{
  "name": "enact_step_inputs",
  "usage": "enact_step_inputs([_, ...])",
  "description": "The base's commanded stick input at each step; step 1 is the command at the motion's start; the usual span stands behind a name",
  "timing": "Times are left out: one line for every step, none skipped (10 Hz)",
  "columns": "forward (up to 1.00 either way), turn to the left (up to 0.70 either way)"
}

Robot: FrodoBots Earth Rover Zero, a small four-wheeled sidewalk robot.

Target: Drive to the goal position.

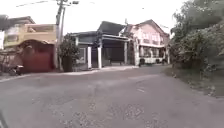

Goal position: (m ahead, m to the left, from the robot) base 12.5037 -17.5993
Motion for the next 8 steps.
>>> enact_step_inputs([0.70, 0.00])
enact_step_inputs([0.70, 0.00])
enact_step_inputs([0.70, 0.00])
enact_step_inputs([0.70, 0.00])
enact_step_inputs([0.70, 0.00])
enact_step_inputs([0.70, 0.00])
enact_step_inputs([0.70, 0.00])
enact_step_inputs([0.70, 0.00])
